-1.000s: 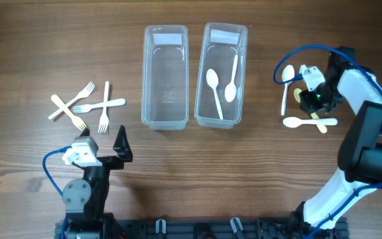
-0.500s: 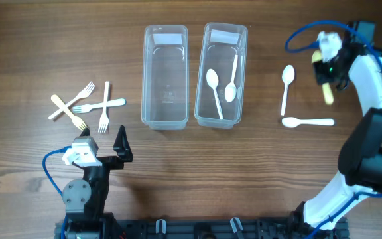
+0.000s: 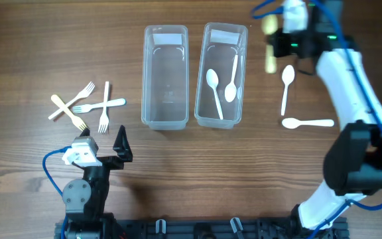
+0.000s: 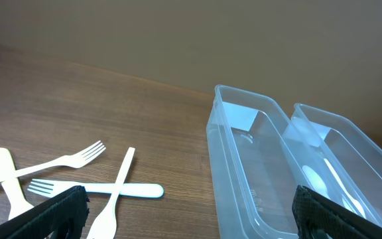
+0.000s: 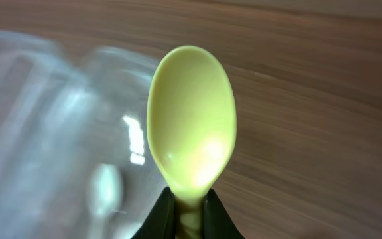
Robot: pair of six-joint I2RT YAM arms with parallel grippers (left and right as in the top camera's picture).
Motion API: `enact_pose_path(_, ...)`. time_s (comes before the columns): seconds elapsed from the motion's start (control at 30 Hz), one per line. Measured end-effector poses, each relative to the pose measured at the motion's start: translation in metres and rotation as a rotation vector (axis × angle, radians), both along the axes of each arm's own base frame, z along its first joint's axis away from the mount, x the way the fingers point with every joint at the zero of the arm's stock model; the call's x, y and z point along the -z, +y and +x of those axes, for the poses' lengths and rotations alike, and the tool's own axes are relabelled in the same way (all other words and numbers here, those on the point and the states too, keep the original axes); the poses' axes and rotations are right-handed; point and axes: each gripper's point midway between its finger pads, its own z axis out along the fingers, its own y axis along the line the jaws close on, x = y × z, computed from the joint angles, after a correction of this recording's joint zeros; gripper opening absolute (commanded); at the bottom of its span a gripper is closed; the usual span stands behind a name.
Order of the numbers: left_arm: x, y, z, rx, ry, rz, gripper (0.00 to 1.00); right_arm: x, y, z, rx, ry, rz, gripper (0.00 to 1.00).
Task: Pack container
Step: 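Place the yellow spoon into the right container and open gripper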
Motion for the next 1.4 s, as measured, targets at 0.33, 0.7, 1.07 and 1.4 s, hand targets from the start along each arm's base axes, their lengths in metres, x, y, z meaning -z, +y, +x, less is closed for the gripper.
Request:
enact_pose_path(0.33, 0.0, 0.0, 0.0, 0.0, 0.0, 0.0, 1.0, 0.004, 0.092, -0.034, -0.035, 0.118, 0.069, 0.59)
enact_pose_path(0.7, 0.0, 0.0, 0.0, 0.0, 0.0, 0.0, 1.0, 0.004, 0.05, -0.016, 0.206, 0.112, 0.014, 0.57)
enact_pose_path(1.07, 0.0, 0.0, 0.0, 0.0, 0.0, 0.0, 1.0, 0.033, -0.117, -0.056, 0.64, 0.355, -0.082, 0.59)
enact_pose_path(1.4, 0.0, 0.0, 0.0, 0.0, 0.001, 0.0, 1.0, 0.165, -0.113, -0.095, 0.64, 0.642, -0.158, 0.62)
